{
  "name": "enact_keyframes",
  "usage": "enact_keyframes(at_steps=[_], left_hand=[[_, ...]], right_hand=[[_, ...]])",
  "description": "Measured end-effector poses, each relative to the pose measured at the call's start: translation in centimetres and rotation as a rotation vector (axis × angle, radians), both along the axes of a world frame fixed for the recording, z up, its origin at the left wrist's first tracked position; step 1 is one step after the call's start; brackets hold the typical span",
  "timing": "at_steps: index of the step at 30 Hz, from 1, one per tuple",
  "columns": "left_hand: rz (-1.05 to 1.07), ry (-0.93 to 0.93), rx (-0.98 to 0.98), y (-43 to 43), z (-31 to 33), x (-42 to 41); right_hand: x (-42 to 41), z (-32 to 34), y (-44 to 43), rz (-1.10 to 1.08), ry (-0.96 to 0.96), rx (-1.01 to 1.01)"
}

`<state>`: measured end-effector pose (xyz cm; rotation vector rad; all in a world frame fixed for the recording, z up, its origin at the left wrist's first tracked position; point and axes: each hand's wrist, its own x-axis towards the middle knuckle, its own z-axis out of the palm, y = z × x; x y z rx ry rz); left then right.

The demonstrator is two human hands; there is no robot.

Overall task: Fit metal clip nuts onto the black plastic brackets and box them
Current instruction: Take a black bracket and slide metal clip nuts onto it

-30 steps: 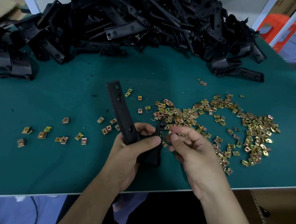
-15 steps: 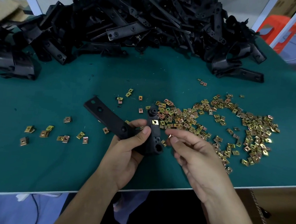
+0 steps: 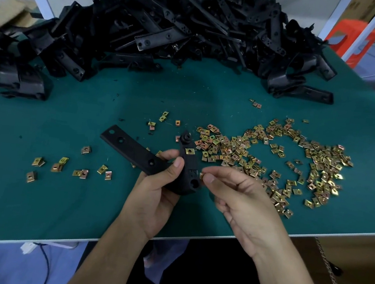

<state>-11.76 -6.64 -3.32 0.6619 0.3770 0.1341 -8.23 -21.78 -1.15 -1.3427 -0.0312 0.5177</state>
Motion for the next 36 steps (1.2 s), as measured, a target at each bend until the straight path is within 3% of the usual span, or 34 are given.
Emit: enact_keyframes(at_steps=[9, 27, 36], left_hand=[[-0.013, 0.009, 0.043, 0.0, -0.2, 0.0], [0.001, 0.016, 0.045, 0.1, -0.3, 0.1], [0.044, -0.041, 0.113, -0.2, -0.7, 0.1]], right_hand=[[-0.1, 0.0, 1.0, -0.096, 0.085, 0.070], [-0.3, 0.3, 0.6, -0.066, 0.138, 0.147], [-2.0, 0.5, 2.2, -0.245, 0.185, 0.160]])
